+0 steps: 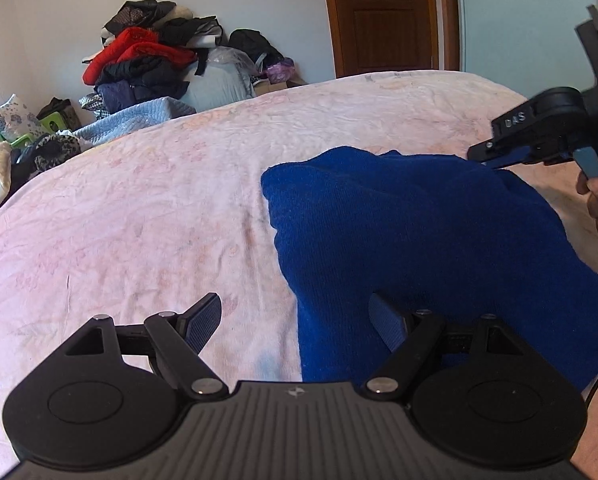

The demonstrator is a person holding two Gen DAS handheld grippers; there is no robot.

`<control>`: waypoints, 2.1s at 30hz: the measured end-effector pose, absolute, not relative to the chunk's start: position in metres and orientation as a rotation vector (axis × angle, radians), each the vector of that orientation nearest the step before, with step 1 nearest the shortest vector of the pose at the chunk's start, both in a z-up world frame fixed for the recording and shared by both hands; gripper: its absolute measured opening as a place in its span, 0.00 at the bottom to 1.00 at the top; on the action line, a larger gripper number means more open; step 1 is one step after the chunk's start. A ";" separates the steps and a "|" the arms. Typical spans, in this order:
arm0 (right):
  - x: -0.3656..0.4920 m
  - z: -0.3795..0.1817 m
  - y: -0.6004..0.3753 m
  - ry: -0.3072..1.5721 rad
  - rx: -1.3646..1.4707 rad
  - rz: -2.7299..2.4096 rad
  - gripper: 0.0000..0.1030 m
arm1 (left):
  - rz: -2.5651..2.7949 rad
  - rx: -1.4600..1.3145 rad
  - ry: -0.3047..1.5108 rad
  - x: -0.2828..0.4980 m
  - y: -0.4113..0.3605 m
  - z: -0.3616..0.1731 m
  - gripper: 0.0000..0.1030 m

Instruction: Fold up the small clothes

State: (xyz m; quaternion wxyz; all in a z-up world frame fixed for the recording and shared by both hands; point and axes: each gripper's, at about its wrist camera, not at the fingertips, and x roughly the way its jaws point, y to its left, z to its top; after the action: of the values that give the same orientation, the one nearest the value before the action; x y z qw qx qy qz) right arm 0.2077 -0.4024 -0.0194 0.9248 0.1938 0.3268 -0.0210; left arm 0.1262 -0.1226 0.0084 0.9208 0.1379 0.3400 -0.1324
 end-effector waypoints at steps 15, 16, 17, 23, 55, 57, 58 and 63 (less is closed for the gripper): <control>0.129 0.003 -0.357 0.621 0.266 0.075 0.59 | -0.251 0.218 0.737 0.122 -0.119 0.009 0.79; 0.119 0.008 -0.355 0.600 0.278 0.108 0.60 | -0.251 0.214 0.740 0.122 -0.119 0.009 0.79; 0.111 0.010 -0.352 0.593 0.280 0.142 0.61 | -0.252 0.213 0.741 0.121 -0.119 0.010 0.79; 0.092 -0.017 -0.337 0.677 0.230 0.155 0.61 | -0.250 0.220 0.741 0.121 -0.120 0.008 0.79; 0.177 -0.059 -0.397 0.634 0.633 0.404 0.80 | -0.611 -0.376 0.981 0.252 -0.076 -0.026 0.82; 0.185 -0.060 -0.394 0.625 0.617 0.410 0.74 | -0.617 -0.405 0.968 0.259 -0.079 -0.027 0.81; 0.188 -0.060 -0.392 0.625 0.620 0.404 0.64 | -0.617 -0.418 0.961 0.262 -0.081 -0.028 0.79; 0.192 -0.068 -0.394 0.620 0.697 0.369 0.29 | -0.580 -0.350 0.955 0.263 -0.089 -0.025 0.27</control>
State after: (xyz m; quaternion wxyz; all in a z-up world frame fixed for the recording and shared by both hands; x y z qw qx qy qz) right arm 0.1917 -0.3943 -0.0676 0.8768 0.3341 0.2970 0.1770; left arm 0.2631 -0.0895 -0.0248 0.8335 -0.1652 0.4505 -0.2739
